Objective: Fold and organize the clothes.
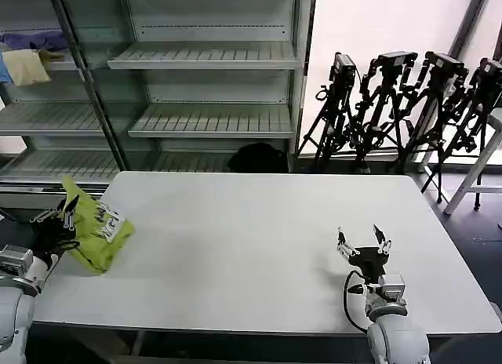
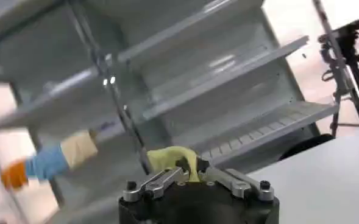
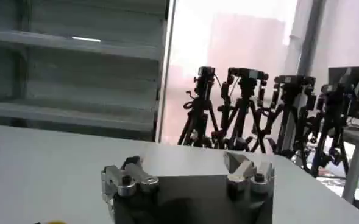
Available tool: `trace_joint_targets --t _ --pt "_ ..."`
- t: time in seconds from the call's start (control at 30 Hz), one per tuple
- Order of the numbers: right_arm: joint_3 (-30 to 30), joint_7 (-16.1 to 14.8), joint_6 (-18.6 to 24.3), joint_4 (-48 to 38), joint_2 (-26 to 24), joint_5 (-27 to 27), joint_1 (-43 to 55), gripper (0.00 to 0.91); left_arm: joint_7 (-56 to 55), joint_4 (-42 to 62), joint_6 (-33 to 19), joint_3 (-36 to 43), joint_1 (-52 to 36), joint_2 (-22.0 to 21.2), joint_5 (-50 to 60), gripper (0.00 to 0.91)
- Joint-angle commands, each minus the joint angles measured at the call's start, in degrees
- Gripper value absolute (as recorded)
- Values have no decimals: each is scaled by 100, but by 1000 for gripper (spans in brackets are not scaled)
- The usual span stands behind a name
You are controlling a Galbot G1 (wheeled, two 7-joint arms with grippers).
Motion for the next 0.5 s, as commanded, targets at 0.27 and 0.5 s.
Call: trace_joint_targets --t 0.27,0.5 --pt "189 23 154 -88 -89 66 -208 907 130 -86 -1637 2598 981 -1100 2910 0" --pt "142 28 131 -91 -46 34 -169 907 49 -126 -1372 3129 666 -1297 2928 0"
